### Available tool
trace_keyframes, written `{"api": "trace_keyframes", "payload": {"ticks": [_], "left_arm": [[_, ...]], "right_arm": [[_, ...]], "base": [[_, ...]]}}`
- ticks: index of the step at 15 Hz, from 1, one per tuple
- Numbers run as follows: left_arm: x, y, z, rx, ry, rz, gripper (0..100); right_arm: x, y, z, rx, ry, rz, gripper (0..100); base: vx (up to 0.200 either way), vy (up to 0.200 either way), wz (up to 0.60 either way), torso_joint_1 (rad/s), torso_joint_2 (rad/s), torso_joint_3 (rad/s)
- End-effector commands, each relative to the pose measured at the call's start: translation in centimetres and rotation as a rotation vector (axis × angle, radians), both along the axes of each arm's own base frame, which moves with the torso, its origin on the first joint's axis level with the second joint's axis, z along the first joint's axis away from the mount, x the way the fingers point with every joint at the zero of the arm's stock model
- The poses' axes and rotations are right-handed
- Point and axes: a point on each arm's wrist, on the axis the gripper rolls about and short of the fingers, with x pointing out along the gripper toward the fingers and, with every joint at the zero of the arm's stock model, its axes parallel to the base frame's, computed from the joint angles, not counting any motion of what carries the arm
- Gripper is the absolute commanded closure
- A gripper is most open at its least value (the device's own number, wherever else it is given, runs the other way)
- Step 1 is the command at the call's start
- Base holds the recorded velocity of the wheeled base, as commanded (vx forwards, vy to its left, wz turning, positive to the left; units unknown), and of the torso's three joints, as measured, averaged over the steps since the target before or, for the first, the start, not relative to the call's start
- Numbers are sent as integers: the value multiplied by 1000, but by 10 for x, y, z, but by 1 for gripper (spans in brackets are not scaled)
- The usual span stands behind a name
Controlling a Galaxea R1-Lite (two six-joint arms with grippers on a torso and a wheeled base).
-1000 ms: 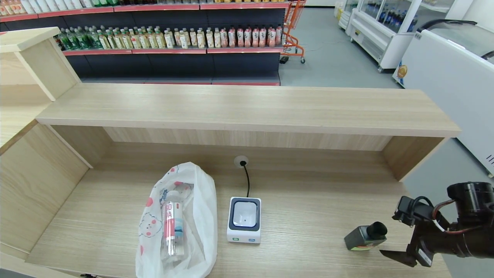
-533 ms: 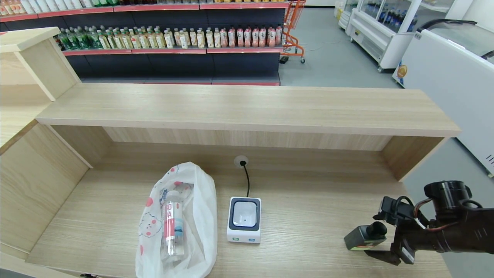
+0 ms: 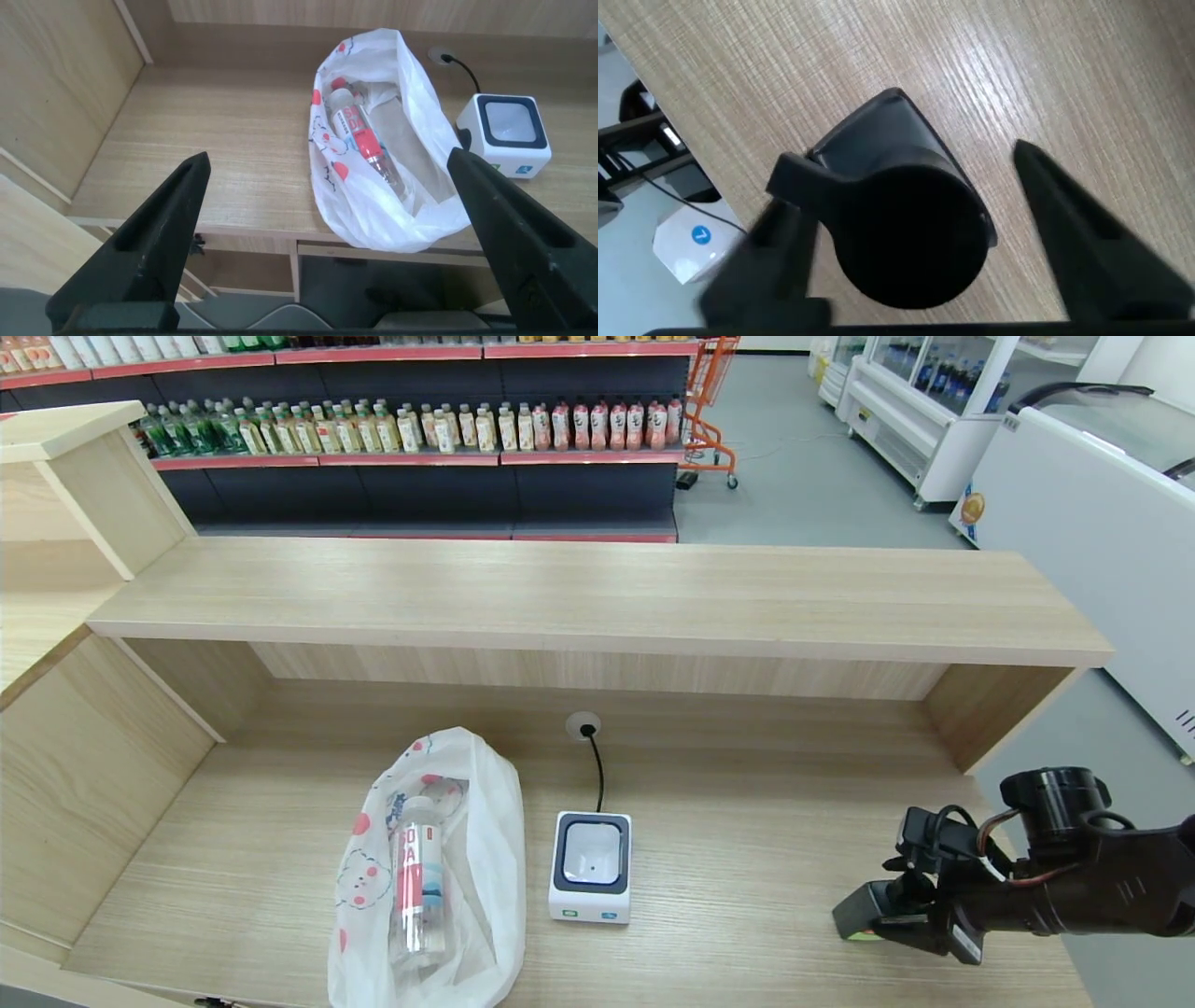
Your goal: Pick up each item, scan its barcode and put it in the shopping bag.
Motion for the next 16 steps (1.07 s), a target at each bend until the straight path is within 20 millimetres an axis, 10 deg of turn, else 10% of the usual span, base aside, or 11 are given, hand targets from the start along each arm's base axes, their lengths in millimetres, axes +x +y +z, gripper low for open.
{"api": "trace_keyframes", "payload": {"ticks": [1, 10, 16], "left_arm": [[0, 0, 0, 0, -1, 0, 0], [0, 0, 0, 0, -1, 0, 0], [0, 0, 0, 0, 1, 0, 0]], "right_arm": [[1, 1, -2, -1, 5, 5, 100], [-18, -3, 45, -128, -287, 92, 100], [-44, 4, 70, -437, -872, 771, 100]], "base": [[0, 0, 0, 0, 0, 0], [0, 0, 0, 0, 0, 0], [0, 0, 0, 0, 0, 0]]}}
